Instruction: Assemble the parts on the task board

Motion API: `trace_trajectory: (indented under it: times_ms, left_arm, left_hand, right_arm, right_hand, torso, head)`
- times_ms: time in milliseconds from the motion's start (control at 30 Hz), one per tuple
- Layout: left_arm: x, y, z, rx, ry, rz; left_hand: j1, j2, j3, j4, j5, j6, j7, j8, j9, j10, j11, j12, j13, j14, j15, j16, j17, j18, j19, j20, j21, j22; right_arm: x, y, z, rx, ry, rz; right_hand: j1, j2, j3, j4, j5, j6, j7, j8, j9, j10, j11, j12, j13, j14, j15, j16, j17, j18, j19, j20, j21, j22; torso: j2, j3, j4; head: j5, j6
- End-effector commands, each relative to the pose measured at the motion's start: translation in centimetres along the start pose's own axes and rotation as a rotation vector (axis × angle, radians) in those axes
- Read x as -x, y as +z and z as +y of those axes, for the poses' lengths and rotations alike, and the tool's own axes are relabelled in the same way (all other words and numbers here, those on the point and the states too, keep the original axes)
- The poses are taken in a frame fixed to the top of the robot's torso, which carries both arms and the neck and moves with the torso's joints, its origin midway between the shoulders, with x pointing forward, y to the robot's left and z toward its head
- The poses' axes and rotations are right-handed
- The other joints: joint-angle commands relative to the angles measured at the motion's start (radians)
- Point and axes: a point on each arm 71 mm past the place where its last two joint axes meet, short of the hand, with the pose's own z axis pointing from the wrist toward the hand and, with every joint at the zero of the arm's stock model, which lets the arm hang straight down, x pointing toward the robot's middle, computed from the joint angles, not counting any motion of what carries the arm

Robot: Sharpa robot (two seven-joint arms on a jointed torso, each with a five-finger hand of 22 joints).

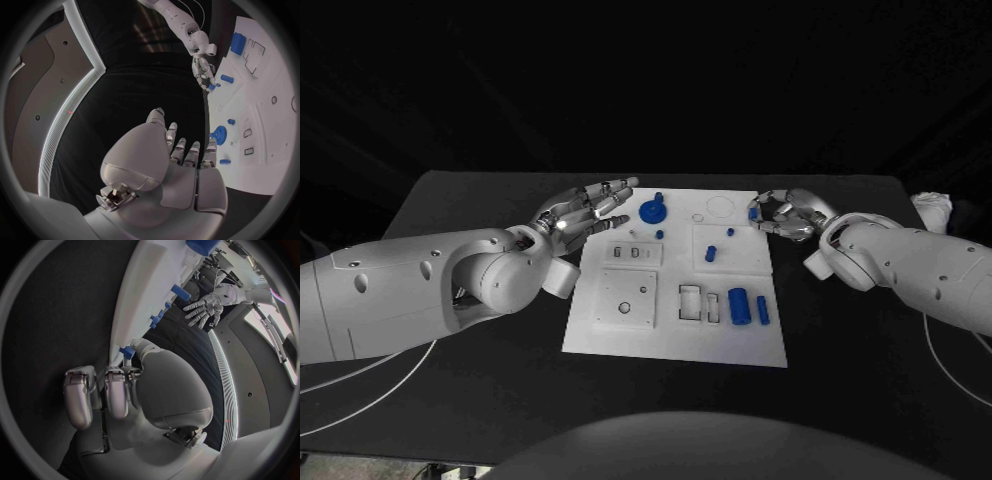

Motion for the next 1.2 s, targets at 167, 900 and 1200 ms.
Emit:
trace_trajectory:
  times_ms: [167,900,1200]
  left_arm:
    - [-0.34,0.07,-0.04,0.0,-0.01,0.026]
    - [-0.48,0.15,-0.03,-0.001,-0.012,0.033]
    - [-0.53,0.19,-0.02,0.0,-0.012,0.035]
  left_hand:
    - [0.008,0.0,0.005,0.0,0.004,0.002,0.006,0.004,0.001,0.0,0.005,0.003,0.001,0.002,0.008,0.007,0.002,0.016,0.001,0.003,0.005,0.001]
    - [0.009,0.0,0.005,0.0,0.004,0.003,0.007,0.004,0.001,0.001,0.006,0.003,0.001,0.003,0.009,0.008,0.002,0.015,0.002,0.003,0.006,0.001]
    - [0.009,0.0,0.005,0.0,0.004,0.003,0.007,0.004,0.001,0.001,0.006,0.003,0.001,0.003,0.009,0.008,0.002,0.015,0.002,0.003,0.006,0.001]
  right_arm:
    - [-0.09,0.0,-0.21,-0.016,0.013,0.01]
    - [-0.18,0.17,-0.12,-0.017,0.012,0.009]
    - [-0.16,0.29,-0.07,-0.019,0.007,-0.004]
  right_hand:
    - [0.008,0.003,0.011,-0.005,0.0,-0.001,0.0,-0.001,-0.012,0.104,0.006,0.004,0.263,0.104,0.004,0.003,0.263,-0.004,0.095,0.002,-0.002,0.26]
    - [0.009,0.005,0.021,-0.012,-0.017,0.015,-0.003,0.01,-0.037,0.104,0.004,0.004,0.263,0.104,0.003,0.003,0.263,-0.004,0.096,0.001,-0.002,0.26]
    - [0.01,0.015,0.021,-0.023,-0.017,0.059,-0.007,0.067,-0.025,0.104,0.004,0.004,0.263,0.104,0.003,0.003,0.263,-0.004,0.093,0.001,-0.004,0.259]
  torso:
    - [0.0,0.0,-0.0004]
    - [0.0,0.0001,0.0]
    - [0.0,0.0001,0.0]
  head:
    - [0.001,0.0]
    - [0.003,0.0]
    - [0.002,0.0]
